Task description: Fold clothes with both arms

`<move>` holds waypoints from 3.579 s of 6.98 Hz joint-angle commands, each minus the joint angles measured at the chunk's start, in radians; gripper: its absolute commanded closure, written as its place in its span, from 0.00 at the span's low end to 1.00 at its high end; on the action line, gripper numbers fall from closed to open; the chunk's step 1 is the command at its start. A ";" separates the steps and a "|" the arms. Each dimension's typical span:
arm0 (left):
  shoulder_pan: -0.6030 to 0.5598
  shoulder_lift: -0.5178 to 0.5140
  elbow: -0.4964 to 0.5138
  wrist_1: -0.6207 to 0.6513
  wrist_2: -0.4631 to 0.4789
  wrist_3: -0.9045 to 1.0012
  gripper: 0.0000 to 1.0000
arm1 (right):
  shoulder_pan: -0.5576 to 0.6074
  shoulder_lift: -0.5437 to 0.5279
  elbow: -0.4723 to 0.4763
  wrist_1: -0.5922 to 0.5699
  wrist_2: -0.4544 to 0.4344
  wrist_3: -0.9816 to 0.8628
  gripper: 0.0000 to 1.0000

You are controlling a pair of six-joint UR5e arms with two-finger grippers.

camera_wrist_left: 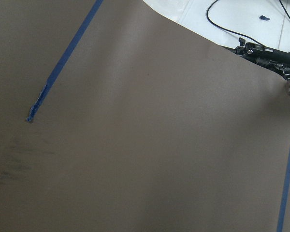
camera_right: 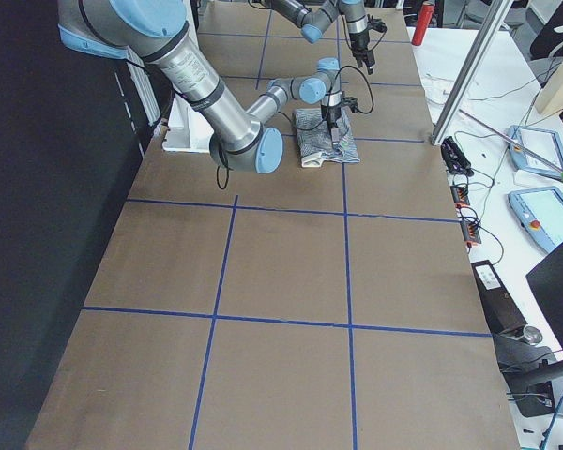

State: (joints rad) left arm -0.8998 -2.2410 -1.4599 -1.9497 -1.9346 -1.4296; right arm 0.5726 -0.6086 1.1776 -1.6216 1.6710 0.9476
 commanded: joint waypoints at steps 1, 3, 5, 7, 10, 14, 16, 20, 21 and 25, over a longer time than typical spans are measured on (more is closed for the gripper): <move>0.001 0.018 -0.037 0.003 -0.004 -0.005 0.00 | 0.042 0.001 -0.038 0.005 -0.010 -0.073 0.00; 0.001 0.020 -0.042 0.003 -0.004 -0.012 0.00 | 0.101 0.000 -0.102 0.018 -0.016 -0.140 0.00; 0.001 0.020 -0.045 0.002 -0.006 -0.012 0.00 | 0.174 0.001 -0.147 0.089 -0.017 -0.228 0.00; -0.001 0.084 -0.126 0.002 -0.041 0.029 0.00 | 0.281 -0.037 -0.042 0.083 0.155 -0.307 0.00; -0.139 0.262 -0.414 0.279 -0.064 0.547 0.00 | 0.555 -0.403 0.322 0.068 0.483 -0.520 0.00; -0.498 0.456 -0.399 0.374 -0.162 1.337 0.00 | 0.931 -0.701 0.361 -0.062 0.668 -1.052 0.00; -0.599 0.535 -0.379 0.374 -0.193 1.573 0.00 | 1.065 -0.782 0.370 -0.177 0.711 -1.229 0.00; -0.599 0.681 -0.314 0.265 -0.334 1.546 0.00 | 1.055 -0.876 0.422 -0.147 0.710 -1.221 0.00; -0.599 0.682 -0.280 0.268 -0.331 1.549 0.00 | 1.055 -0.888 0.422 -0.133 0.713 -1.212 0.00; -0.669 0.699 -0.179 0.298 -0.343 1.609 0.00 | 1.055 -0.904 0.415 -0.132 0.717 -1.187 0.00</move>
State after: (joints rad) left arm -1.5549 -1.5459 -1.6529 -1.6627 -2.2762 0.1652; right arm 1.6276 -1.5120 1.5931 -1.7540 2.3871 -0.2453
